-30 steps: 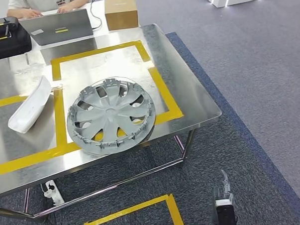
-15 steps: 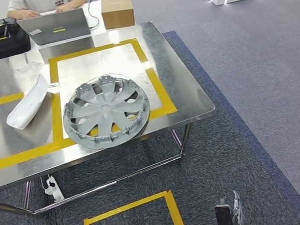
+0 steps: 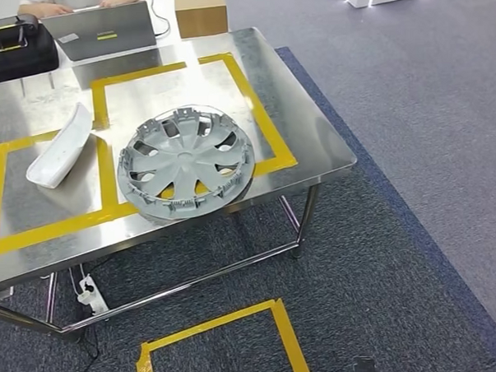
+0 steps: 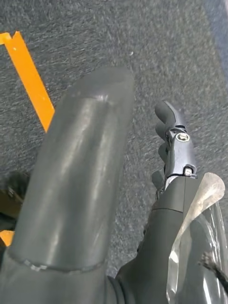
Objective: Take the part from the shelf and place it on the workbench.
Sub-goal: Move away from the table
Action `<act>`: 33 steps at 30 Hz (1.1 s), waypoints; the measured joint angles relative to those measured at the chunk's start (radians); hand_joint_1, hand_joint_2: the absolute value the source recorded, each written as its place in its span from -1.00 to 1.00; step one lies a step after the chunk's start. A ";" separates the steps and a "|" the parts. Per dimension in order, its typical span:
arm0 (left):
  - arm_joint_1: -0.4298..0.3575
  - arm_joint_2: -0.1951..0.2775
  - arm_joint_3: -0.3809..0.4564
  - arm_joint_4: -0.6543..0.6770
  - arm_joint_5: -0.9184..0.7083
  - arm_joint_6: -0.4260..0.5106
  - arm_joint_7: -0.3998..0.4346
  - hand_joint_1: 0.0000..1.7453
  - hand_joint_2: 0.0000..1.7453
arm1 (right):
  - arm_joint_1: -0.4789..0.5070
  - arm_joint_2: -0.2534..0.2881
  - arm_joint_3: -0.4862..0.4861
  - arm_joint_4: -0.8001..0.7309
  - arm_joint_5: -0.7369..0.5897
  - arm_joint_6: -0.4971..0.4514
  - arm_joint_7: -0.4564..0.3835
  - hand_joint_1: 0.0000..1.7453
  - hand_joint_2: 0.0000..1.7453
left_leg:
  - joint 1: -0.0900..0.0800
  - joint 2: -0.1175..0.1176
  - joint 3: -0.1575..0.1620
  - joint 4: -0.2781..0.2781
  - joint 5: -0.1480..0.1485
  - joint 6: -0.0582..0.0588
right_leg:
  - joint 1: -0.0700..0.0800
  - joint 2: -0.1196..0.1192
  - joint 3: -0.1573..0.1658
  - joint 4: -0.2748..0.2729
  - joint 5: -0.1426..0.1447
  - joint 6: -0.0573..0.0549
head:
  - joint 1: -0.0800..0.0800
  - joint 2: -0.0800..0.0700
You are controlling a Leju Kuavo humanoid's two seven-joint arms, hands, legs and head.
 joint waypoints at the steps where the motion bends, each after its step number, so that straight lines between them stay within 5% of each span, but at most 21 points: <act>1: 0.000 0.000 0.000 0.000 0.000 0.000 0.000 -1.00 -1.00 | -0.004 -0.001 -0.002 0.006 0.000 0.000 0.000 -1.00 -1.00 | -0.001 0.000 -0.005 0.003 0.006 -0.005 | 0.002 0.000 0.022 -0.037 -0.003 -0.002 | 0.000 0.000; 4: 0.000 0.000 0.000 0.000 -0.001 0.000 0.000 -1.00 -1.00 | -0.009 -0.001 -0.008 0.024 0.010 0.002 0.012 -1.00 -1.00 | 0.000 0.000 -0.019 0.009 0.014 -0.023 | 0.003 -0.002 0.014 -0.058 0.004 -0.017 | 0.000 0.000; 6: 0.001 0.002 0.000 0.001 -0.004 -0.001 0.002 -1.00 -1.00 | -0.013 -0.004 -0.005 0.042 0.046 0.013 0.083 -1.00 -1.00 | 0.003 -0.002 -0.034 0.053 -0.040 -0.035 | -0.002 -0.006 -0.007 -0.062 0.020 -0.035 | -0.002 0.000; 9: 0.001 0.005 -0.004 0.001 -0.015 -0.011 0.013 -1.00 -1.00 | -0.018 -0.007 0.015 0.068 0.129 0.038 0.288 -1.00 -1.00 | 0.011 -0.002 -0.068 0.223 -0.169 -0.049 | -0.001 -0.013 -0.036 -0.060 0.043 -0.045 | -0.006 0.000; 11: 0.000 0.008 -0.008 0.001 -0.019 -0.017 0.018 -1.00 -1.00 | -0.018 -0.008 0.034 0.081 0.179 0.045 0.394 -1.00 -1.00 | 0.015 -0.002 -0.055 0.270 -0.162 -0.054 | -0.001 -0.017 -0.056 -0.053 0.060 -0.043 | -0.005 0.000; 13: 0.000 0.012 -0.011 0.001 -0.019 -0.020 0.019 -1.00 -1.00 | -0.018 -0.008 0.060 0.091 0.235 0.029 0.469 -1.00 -1.00 | 0.021 -0.002 0.018 0.175 -0.099 -0.056 | -0.002 -0.018 -0.082 -0.040 0.072 -0.039 | -0.005 0.000; 15: -0.001 0.014 -0.012 0.001 -0.019 -0.020 0.018 -1.00 -1.00 | -0.019 -0.008 0.089 0.097 0.278 0.007 0.514 -1.00 -1.00 | 0.021 -0.004 0.099 0.038 -0.078 -0.054 | 0.000 -0.017 -0.104 -0.027 0.082 -0.030 | -0.005 0.000; 17: 0.000 0.015 -0.013 0.001 -0.019 -0.021 0.017 -1.00 -1.00 | -0.022 -0.008 0.112 0.101 0.302 0.002 0.530 -1.00 -1.00 | 0.017 -0.007 0.122 -0.019 -0.089 -0.047 | 0.002 -0.017 -0.117 -0.024 0.097 -0.019 | -0.005 0.000; 19: 0.002 0.016 -0.014 0.001 -0.015 -0.023 0.019 -1.00 -1.00 | -0.024 -0.008 0.135 0.107 0.329 0.020 0.533 -1.00 -1.00 | 0.017 -0.005 0.109 -0.023 -0.078 -0.030 | 0.001 -0.016 -0.125 -0.025 0.107 -0.007 | -0.005 0.000; 20: 0.002 0.017 -0.014 0.001 -0.013 -0.024 0.023 -1.00 -1.00 | -0.025 -0.008 0.148 0.110 0.345 0.032 0.533 -1.00 -1.00 | 0.018 -0.003 0.101 -0.025 -0.069 -0.019 | 0.000 -0.014 -0.133 -0.017 0.093 -0.001 | -0.004 0.000; 22: 0.001 0.020 -0.014 0.002 -0.008 -0.029 0.032 -1.00 -1.00 | -0.027 -0.008 0.175 0.116 0.371 0.053 0.536 -1.00 -1.00 | 0.019 0.001 0.082 -0.027 -0.049 0.001 | -0.001 -0.008 -0.161 0.055 0.015 0.005 | 0.000 0.000; 24: 0.001 0.023 -0.014 0.002 -0.002 -0.034 0.037 -1.00 -1.00 | -0.029 -0.008 0.194 0.119 0.384 0.064 0.541 -1.00 -1.00 | 0.014 0.002 0.056 -0.024 -0.031 0.009 | -0.001 -0.005 -0.194 0.185 -0.069 0.007 | 0.003 0.000; 25: 0.001 0.024 -0.014 0.002 0.001 -0.037 0.037 -1.00 -1.00 | -0.030 -0.008 0.202 0.121 0.387 0.070 0.543 -1.00 -1.00 | 0.011 0.003 0.042 -0.021 -0.022 0.010 | -0.001 -0.004 -0.201 0.236 -0.084 0.007 | 0.003 0.000; 27: 0.001 0.026 -0.014 0.002 0.006 -0.043 0.031 -1.00 -1.00 | -0.030 -0.009 0.213 0.123 0.394 0.077 0.548 -1.00 -1.00 | 0.006 0.004 0.015 -0.014 -0.007 0.011 | 0.001 -0.004 -0.167 0.240 -0.053 0.001 | 0.003 0.000; 29: 0.001 0.026 -0.014 0.002 0.006 -0.048 0.027 -1.00 -1.00 | -0.032 -0.010 0.222 0.123 0.401 0.082 0.552 -1.00 -1.00 | 0.002 0.003 -0.005 -0.009 0.006 0.009 | 0.006 -0.003 -0.072 0.114 -0.004 -0.012 | 0.003 0.000; 31: 0.001 0.025 -0.014 0.002 0.006 -0.053 0.026 -1.00 -1.00 | -0.035 -0.011 0.230 0.124 0.407 0.086 0.553 -1.00 -1.00 | -0.001 0.003 -0.016 -0.005 0.020 0.001 | 0.012 -0.002 0.017 -0.019 0.003 -0.021 | 0.002 0.000; 33: 0.000 0.024 -0.014 0.002 0.005 -0.057 0.027 -1.00 -1.00 | -0.036 -0.012 0.235 0.125 0.409 0.090 0.553 -1.00 -1.00 | 0.000 0.005 -0.024 -0.005 0.036 -0.010 | 0.016 -0.001 0.041 -0.066 -0.002 -0.022 | 0.002 0.000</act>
